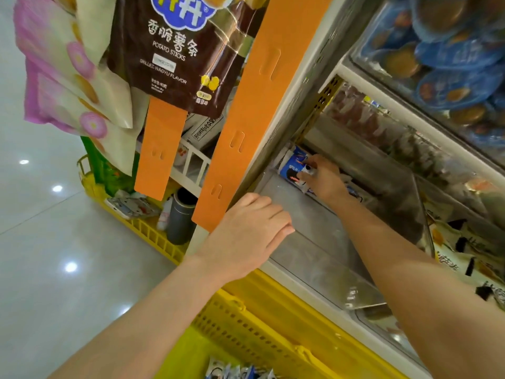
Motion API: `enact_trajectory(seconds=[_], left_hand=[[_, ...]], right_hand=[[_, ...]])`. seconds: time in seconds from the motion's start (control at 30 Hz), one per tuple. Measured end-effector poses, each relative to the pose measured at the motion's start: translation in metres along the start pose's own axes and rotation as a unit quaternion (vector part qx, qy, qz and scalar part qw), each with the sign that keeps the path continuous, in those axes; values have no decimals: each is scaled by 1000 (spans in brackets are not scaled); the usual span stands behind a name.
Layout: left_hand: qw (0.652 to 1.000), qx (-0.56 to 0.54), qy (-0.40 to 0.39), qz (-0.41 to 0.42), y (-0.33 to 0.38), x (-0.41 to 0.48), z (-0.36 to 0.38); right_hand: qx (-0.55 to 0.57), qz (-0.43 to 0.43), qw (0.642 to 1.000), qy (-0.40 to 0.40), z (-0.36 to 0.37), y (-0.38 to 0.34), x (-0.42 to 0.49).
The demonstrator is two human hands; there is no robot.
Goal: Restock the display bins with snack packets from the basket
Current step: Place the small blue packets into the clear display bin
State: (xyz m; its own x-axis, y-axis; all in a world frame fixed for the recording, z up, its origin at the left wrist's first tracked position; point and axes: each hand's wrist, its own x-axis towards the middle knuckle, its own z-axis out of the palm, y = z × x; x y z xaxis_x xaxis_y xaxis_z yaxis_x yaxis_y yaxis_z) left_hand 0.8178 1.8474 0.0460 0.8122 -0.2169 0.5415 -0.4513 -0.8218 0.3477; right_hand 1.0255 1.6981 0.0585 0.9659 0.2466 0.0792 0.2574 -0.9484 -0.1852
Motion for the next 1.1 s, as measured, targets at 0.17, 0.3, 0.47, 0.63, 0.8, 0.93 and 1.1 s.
enact_trajectory(seconds=[0.17, 0.3, 0.47, 0.63, 0.8, 0.93, 1.1], left_hand=[[1000, 0, -5, 1, 0, 1, 0], [1000, 9, -13, -9, 3, 0, -3], [999, 33, -36, -24, 8, 1, -8], [998, 20, -30, -58, 18, -2, -11], [996, 8, 13, -85, 44, -18, -16], [991, -16, 63, -116, 64, -66, -5], [958, 13, -42, -285, 40, -150, 21]], right_hand=[[-112, -63, 989, 75, 4, 5, 0], [-111, -69, 990, 51, -4, -2, -6], [46, -75, 994, 72, -32, -23, -56], [163, -115, 979, 37, -56, -25, -156], [65, -173, 982, 21, -45, -4, -237], [83, -235, 961, 116, -20, 12, -278], [103, -208, 973, -1, 53, 28, -323]])
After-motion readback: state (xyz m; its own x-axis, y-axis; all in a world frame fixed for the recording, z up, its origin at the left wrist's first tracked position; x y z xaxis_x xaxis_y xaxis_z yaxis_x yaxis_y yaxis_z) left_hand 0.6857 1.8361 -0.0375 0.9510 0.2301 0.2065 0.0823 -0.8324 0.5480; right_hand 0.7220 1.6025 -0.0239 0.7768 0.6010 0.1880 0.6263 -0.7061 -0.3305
